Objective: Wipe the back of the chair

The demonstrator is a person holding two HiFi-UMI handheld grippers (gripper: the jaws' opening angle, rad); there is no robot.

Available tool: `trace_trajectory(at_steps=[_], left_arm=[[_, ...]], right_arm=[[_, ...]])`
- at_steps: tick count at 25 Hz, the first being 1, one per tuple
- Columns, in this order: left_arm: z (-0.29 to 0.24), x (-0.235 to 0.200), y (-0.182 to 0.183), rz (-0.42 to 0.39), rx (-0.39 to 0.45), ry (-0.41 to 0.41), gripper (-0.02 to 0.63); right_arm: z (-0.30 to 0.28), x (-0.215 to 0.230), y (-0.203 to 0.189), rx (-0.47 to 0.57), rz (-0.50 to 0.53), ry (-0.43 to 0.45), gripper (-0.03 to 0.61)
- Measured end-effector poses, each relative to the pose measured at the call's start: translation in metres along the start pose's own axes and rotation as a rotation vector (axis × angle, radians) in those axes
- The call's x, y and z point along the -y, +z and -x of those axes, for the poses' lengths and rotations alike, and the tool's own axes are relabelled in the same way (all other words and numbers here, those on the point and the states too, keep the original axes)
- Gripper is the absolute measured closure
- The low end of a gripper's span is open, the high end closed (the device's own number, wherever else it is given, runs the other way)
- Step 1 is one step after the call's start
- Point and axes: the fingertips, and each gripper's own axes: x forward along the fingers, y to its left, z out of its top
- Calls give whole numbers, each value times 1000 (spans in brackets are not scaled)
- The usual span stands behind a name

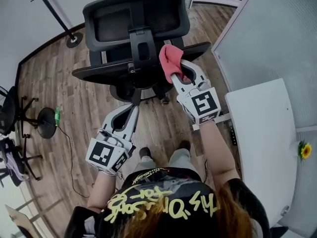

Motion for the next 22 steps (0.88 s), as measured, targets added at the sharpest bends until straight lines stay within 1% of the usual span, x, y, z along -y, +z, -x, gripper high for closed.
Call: trace_trajectory(at_steps=[2,5,7,10,13,16,19,22], left_arm=[[-12,7,-4,-12,-13,21,620],[-26,19,-9,-36,-31,44,620],[-36,26,-12,-36,-40,49,620],[-53,35,-16,-35,-49,46,620],[-72,38,-23,-37,-69,42,620],[-89,45,-31,-42,-89,19,620],[-105,55,-40,-44,-110,-12,620],[-117,61,-48,-48,-131,-38,620]], right_arm=[[0,15,-4,-5,-5,12,517],[5,37,-10,3,-65,45,517],[12,51,-14,8,-87,50,517],[25,80,-24,6,-121,4,517],[36,110,-39,9,-191,-35,517],[46,137,-57,16,-256,-74,517],[53,157,-75,21,-316,-106,517],[56,169,-88,30,-335,-149,517]])
